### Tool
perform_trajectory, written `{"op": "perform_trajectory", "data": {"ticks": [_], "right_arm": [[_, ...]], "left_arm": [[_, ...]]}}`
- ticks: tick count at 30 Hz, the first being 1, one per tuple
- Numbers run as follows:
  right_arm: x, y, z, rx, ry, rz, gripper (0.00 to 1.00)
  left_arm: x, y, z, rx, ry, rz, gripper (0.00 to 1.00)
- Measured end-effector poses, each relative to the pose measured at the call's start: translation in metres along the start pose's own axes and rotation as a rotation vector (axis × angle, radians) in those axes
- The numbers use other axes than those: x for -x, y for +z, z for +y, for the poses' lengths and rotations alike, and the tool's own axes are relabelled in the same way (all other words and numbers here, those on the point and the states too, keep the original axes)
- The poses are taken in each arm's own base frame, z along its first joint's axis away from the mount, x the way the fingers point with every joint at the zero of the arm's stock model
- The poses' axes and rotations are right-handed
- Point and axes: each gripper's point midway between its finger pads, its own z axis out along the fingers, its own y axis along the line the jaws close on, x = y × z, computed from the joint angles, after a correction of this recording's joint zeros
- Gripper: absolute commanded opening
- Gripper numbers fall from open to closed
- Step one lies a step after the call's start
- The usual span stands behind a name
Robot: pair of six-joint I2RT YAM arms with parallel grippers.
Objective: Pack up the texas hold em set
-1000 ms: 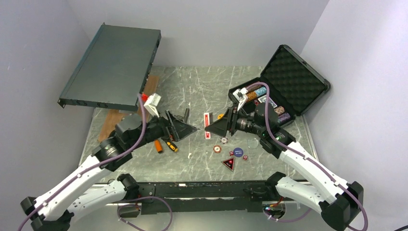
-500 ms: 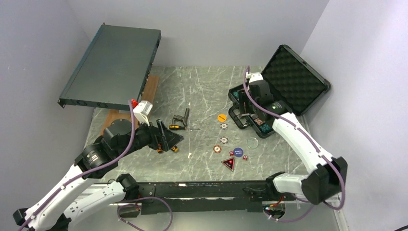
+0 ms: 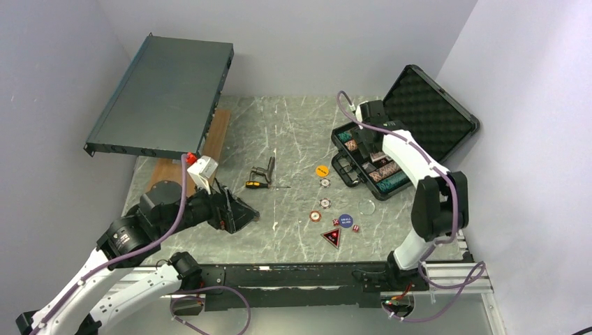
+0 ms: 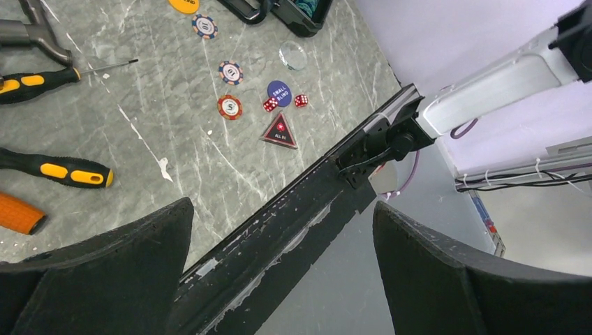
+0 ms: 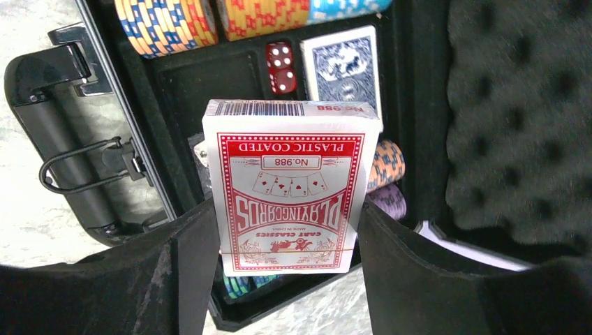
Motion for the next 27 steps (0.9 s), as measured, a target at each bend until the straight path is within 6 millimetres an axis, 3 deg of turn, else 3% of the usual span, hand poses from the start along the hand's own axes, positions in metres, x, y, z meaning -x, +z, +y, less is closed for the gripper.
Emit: {"op": "perform_trajectory", "data": {"ticks": [6,12,27], "right_arm": [[0.010,0.037,0.010,0.112,-0.088,0.052,0.00],[-0.007,0.059,0.020,0.193,-0.118,0.125,0.00],[-0.024,0.068,0.035,0.259,-0.134,0.183,0.00]], "left_arm": [[-0.001,-0.004,-0.002,-0.014,0.001,-0.002,0.99],[-0.001,-0.002,-0.001,-0.010,0.005,0.002,0.99],[-0.008,0.018,0.001,0.004,0.018,0.082,0.99]]}}
